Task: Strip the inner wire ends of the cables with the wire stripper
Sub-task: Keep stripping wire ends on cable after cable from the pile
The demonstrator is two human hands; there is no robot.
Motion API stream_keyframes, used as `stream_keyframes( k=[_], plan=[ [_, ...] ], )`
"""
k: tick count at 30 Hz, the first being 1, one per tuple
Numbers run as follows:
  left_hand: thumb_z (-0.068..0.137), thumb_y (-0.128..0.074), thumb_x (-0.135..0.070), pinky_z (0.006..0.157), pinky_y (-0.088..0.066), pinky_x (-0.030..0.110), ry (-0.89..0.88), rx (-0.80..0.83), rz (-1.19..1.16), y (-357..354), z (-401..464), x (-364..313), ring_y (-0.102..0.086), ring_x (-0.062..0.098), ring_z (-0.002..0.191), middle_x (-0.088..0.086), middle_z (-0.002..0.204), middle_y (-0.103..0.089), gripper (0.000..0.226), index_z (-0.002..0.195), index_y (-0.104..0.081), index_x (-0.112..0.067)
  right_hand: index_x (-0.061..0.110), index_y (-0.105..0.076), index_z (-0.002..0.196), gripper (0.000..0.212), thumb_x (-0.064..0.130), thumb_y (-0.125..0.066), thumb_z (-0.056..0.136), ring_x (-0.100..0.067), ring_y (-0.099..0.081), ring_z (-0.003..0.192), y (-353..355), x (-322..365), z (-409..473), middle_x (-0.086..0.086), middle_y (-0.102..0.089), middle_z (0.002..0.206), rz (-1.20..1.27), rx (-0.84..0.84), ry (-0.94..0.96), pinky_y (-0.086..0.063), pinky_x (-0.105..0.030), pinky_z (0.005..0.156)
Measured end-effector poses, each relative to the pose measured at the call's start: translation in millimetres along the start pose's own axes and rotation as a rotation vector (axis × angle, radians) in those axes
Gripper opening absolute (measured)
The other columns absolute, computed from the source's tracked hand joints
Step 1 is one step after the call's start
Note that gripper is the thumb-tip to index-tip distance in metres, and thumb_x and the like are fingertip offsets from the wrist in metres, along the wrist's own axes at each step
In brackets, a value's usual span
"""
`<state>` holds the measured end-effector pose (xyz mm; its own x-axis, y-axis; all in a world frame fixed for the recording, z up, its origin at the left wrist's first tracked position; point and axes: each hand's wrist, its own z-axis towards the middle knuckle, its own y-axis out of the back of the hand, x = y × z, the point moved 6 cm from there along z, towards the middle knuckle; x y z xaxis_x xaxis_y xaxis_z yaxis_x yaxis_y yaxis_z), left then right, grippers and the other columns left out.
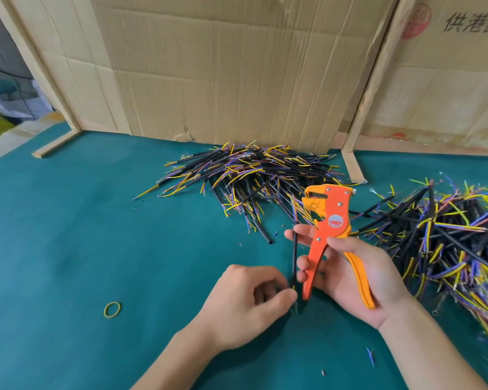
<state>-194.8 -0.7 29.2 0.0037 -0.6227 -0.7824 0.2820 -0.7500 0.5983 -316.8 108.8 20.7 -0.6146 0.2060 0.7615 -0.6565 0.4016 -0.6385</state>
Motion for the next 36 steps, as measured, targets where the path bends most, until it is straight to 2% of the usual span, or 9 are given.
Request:
stream_keyframes(
  k=[3,6,11,15,19,22,27,32,36],
  plan=[
    [0.084,-0.065,-0.039,0.056,-0.036,0.017,0.038,0.068,-0.017,-2,1,2,-0.046,0.006,0.052,-0.013,0.06,-0.058,0.014,0.081,-0.069,-0.026,-0.004,-0.061,0.132,0.074,0.027,-0.083,0.069,-0.03,-0.061,0.081,2,0,2,-0.025,-0.057,0.14,0.016,0.016,0.0,-0.056,-0.045,0.077],
    [0.082,-0.062,-0.039,0.059,-0.041,0.023,0.053,0.034,0.087,-7,0,3,-0.049,0.008,0.058,-0.014,0.065,-0.058,0.011,0.084,-0.065,-0.028,-0.003,-0.062,0.131,0.07,0.027,-0.082,0.07,-0.031,-0.061,0.082,6,0,4,-0.024,-0.057,0.14,0.053,0.014,0.012,-0.056,-0.046,0.077],
    [0.087,-0.069,-0.027,0.06,-0.037,0.014,0.031,-0.23,0.095,3,0,4,-0.055,0.011,0.067,-0.014,0.072,-0.059,0.008,0.08,-0.066,-0.025,-0.001,-0.063,0.13,0.07,0.027,-0.083,0.069,-0.029,-0.062,0.084,11,11,3,-0.02,-0.059,0.138,0.09,-0.011,0.094,-0.057,-0.043,0.079],
    [0.088,-0.074,-0.02,0.059,-0.043,0.014,0.096,-0.386,0.063,18,2,17,-0.061,0.009,0.066,-0.012,0.07,-0.065,0.012,0.078,-0.071,-0.026,-0.001,-0.061,0.134,0.071,0.026,-0.081,0.071,-0.029,-0.063,0.089,18,28,-1,-0.018,-0.059,0.136,0.136,-0.015,0.174,-0.056,-0.041,0.084],
    [0.088,-0.071,-0.018,0.054,-0.055,0.027,0.229,-0.426,-0.196,24,3,32,-0.071,0.015,0.066,-0.006,0.066,-0.07,0.013,0.08,-0.073,-0.029,-0.001,-0.063,0.131,0.069,0.025,-0.08,0.07,-0.029,-0.065,0.089,28,34,-3,-0.018,-0.061,0.133,0.117,-0.085,0.212,-0.057,-0.041,0.083],
    [0.09,-0.071,-0.007,0.047,-0.052,0.026,0.317,-0.525,-0.469,35,3,42,-0.074,0.022,0.069,0.005,0.072,-0.073,0.021,0.079,-0.077,-0.024,-0.003,-0.057,0.137,0.067,0.024,-0.07,0.076,-0.031,-0.066,0.091,29,32,-2,-0.018,-0.061,0.132,0.078,-0.124,0.221,-0.057,-0.041,0.082],
    [0.094,-0.067,-0.008,0.048,-0.051,0.024,0.343,-0.714,-0.663,56,1,51,-0.076,0.023,0.075,0.006,0.081,-0.074,0.017,0.08,-0.071,-0.016,-0.003,-0.061,0.133,0.058,0.021,-0.063,0.08,-0.032,-0.067,0.087,19,24,-1,-0.019,-0.062,0.125,-0.033,-0.143,0.19,-0.059,-0.042,0.078],
    [0.1,-0.058,-0.006,0.053,-0.053,0.021,0.337,-0.805,-1.024,79,-1,62,-0.073,0.016,0.072,0.007,0.08,-0.072,0.014,0.086,-0.06,-0.008,-0.005,-0.062,0.13,0.074,0.029,-0.085,0.068,-0.036,-0.066,0.086,-10,3,-5,-0.027,-0.062,0.122,-0.155,0.029,-0.021,-0.058,-0.046,0.075],
    [0.1,-0.057,-0.003,0.06,-0.055,0.018,0.302,-0.892,-1.216,99,-7,73,-0.071,0.015,0.07,0.012,0.081,-0.068,0.009,0.091,-0.057,-0.004,-0.006,-0.056,0.136,0.076,0.028,-0.083,0.074,-0.043,-0.063,0.082,-41,-23,-8,-0.031,-0.066,0.107,-0.168,0.171,-0.2,-0.055,-0.047,0.077]
  ],
)
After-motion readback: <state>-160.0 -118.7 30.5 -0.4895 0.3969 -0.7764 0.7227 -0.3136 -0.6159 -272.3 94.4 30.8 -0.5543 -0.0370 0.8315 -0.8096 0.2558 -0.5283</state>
